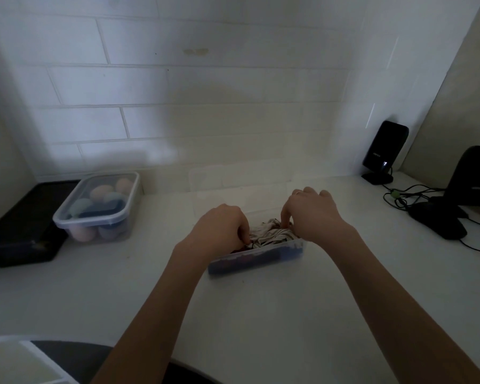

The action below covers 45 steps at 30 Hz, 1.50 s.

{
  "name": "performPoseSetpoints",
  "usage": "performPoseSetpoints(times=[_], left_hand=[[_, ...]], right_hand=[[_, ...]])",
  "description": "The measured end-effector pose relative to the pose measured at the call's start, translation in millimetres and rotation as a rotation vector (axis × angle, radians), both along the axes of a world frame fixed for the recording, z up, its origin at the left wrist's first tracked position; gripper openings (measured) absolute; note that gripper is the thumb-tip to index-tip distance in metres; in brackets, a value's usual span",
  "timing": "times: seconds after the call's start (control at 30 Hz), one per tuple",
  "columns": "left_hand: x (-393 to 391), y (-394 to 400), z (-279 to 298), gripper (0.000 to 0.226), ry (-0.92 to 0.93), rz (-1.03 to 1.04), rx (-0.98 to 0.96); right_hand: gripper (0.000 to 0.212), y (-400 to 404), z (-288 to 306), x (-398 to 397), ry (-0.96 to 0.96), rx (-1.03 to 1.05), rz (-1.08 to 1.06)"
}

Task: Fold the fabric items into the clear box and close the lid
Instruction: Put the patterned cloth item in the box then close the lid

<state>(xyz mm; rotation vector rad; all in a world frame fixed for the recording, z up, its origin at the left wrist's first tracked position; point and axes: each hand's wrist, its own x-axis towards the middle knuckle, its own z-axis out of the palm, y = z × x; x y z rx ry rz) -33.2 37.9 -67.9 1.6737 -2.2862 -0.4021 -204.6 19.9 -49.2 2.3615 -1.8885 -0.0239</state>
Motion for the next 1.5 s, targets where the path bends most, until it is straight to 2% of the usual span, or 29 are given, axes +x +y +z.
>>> performPoseSetpoints(times=[0.2, 0.3, 0.37, 0.43, 0.53, 0.7, 0.83, 0.93, 1.03, 1.13, 1.3, 1.4, 1.5], left_hand=[[2.8, 4.7, 2.3, 0.01, 0.009, -0.027, 0.022], [10.1, 8.2, 7.9, 0.013, 0.085, -0.049, 0.055], [14.6, 11.4, 10.8, 0.014, 0.157, -0.046, 0.057], [16.3, 13.2, 10.8, 0.013, 0.202, -0.044, 0.045], [14.1, 14.1, 7.5, 0.013, 0.212, -0.044, 0.044], [11.3, 10.4, 0.2, 0.009, 0.205, -0.04, 0.064], [11.7, 7.6, -0.6, 0.008, 0.209, -0.047, 0.053], [15.2, 10.0, 0.2, 0.009, 0.256, -0.055, 0.02], [27.1, 13.4, 0.2, 0.006, 0.416, -0.031, -0.044], [37.2, 15.6, -2.0, 0.004, 0.619, 0.068, -0.161], [48.3, 14.3, -10.8, 0.008, 0.834, 0.362, -0.466], [49.6, 9.1, -15.3, 0.028, 0.954, 0.484, -0.432], [44.7, 3.9, -18.9, 0.049, 1.009, 0.457, -0.235]], right_hand=[[0.022, -6.5, -1.3, 1.2, -0.038, 0.085, -0.007], [0.024, -10.8, 9.9, -12.7, -0.242, 0.304, 0.026], [0.036, -9.4, 16.5, -21.1, -0.381, 0.358, 0.037], [0.038, -7.3, 18.8, -25.0, -0.434, 0.367, 0.056], [0.03, -6.7, 11.1, -18.4, -0.339, 0.349, 0.073], [0.025, -11.0, -10.6, 5.8, 0.037, 0.058, 0.041], [0.029, -17.0, -9.4, 12.5, 0.155, 0.099, 0.034], [0.032, -14.9, -1.1, 1.5, 0.02, 0.225, 0.054], [0.036, -11.8, 10.6, -16.1, -0.214, 0.382, 0.129], [0.034, -11.7, 12.2, -29.5, -0.4, 0.332, 0.142], [0.026, -11.5, 5.4, -43.2, -0.626, 0.218, 0.117], [0.016, -8.8, 2.9, -41.6, -0.714, 0.104, 0.137], [0.023, -0.4, -1.2, -22.9, -0.766, 0.095, 0.239]])
